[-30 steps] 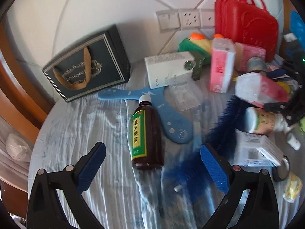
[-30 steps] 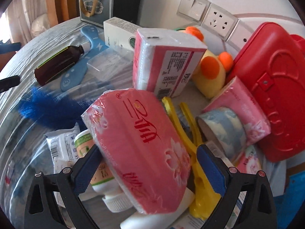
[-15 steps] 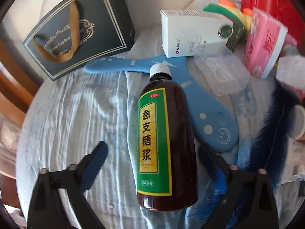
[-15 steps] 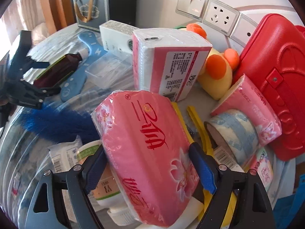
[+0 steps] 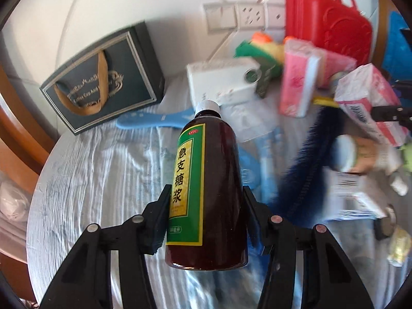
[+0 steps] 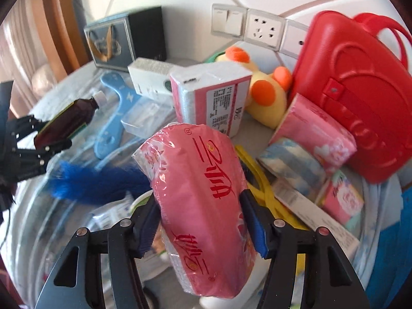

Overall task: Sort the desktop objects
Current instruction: 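Grasp the brown syrup bottle with the left tool while the right grasps the pink tissue pack, then carry the syrup bottle and tissue pack over the blue bin and open both tools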

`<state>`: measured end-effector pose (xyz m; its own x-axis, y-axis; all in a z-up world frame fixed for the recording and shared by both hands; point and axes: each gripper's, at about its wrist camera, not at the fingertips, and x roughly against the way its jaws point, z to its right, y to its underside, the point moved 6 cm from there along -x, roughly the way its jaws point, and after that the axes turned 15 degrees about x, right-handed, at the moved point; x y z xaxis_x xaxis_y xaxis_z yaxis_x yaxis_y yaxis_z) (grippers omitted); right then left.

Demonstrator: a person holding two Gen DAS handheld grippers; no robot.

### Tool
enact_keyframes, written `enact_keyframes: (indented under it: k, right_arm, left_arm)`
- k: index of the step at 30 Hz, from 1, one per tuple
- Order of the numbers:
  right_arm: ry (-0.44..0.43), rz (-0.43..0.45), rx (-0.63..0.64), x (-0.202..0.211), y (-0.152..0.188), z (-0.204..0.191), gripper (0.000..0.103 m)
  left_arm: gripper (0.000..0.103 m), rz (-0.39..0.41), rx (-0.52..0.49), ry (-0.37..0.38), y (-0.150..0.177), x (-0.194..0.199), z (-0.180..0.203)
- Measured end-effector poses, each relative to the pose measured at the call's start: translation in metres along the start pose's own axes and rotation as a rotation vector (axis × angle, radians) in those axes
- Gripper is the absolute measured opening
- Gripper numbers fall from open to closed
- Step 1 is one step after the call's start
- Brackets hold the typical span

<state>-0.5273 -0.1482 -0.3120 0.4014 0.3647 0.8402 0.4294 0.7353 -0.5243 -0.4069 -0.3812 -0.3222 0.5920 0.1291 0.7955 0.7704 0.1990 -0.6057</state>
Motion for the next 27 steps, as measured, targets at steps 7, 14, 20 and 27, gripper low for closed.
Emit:
enact_keyframes:
  k: [7,14,20,27]
  right_arm:
    - [0.019,0.123,-0.09,0.087,0.016,-0.019,0.06]
    - [0.144,0.245,-0.171,0.22,0.05,-0.035,0.06]
    - [0.355,0.344,-0.249,0.363,0.095,-0.04,0.06]
    - [0.634,0.415,-0.376,0.511,0.176,-0.001,0.06]
  left_arm:
    - [0.051,0.077,-0.054,0.068,0.001,0.067,0.025]
    - [0.051,0.184,-0.149,0.194,-0.013,0.153,0.085]
    - [0.051,0.316,-0.319,0.403,-0.021,0.247,0.191]
    - [0.051,0.415,-0.453,0.62,-0.019,0.351,0.338]
